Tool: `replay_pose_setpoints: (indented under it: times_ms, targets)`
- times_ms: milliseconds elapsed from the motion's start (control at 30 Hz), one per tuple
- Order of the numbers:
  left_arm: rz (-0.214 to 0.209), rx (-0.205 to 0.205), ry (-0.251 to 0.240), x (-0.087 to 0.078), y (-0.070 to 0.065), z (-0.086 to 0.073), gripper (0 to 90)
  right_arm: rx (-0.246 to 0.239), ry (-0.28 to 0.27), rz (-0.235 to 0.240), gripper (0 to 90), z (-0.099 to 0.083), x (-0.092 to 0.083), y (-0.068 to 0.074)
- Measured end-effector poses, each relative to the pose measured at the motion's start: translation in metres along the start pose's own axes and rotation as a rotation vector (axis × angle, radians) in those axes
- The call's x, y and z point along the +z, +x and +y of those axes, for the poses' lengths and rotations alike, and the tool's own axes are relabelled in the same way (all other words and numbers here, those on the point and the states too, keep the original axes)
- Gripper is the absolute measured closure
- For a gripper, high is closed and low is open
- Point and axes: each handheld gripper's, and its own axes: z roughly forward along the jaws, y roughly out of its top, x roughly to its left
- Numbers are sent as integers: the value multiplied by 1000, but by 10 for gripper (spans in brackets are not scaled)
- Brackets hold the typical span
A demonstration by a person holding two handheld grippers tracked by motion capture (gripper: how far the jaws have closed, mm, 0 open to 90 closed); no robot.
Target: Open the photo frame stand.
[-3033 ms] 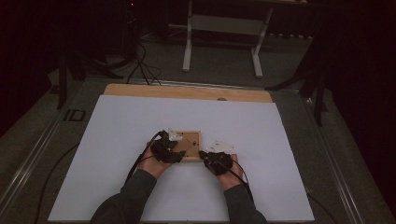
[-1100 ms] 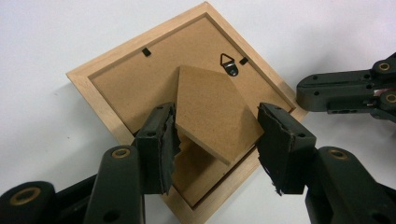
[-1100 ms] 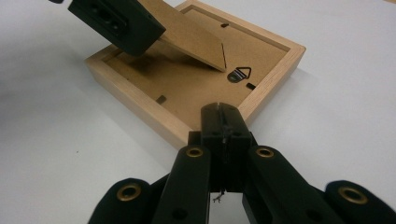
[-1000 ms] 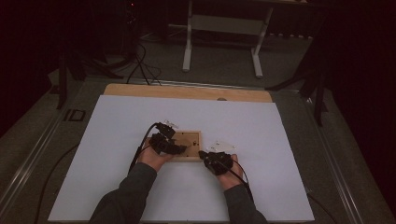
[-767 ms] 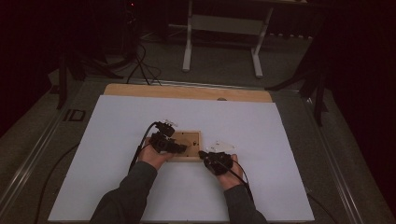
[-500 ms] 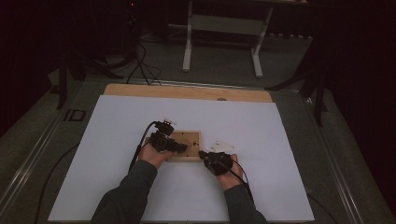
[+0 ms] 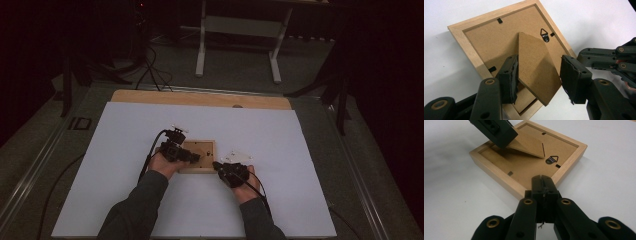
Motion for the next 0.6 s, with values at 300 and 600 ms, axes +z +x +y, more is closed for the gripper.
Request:
replay_pose_setpoints:
  times_ms: [300, 600]
  targets:
    - [-8, -20, 5, 0, 1, 3, 521, -1, 0, 1, 897, 0, 0, 0]
    - [28, -1, 9, 1, -3, 7, 540, -8, 2, 3, 896, 0, 0, 0]
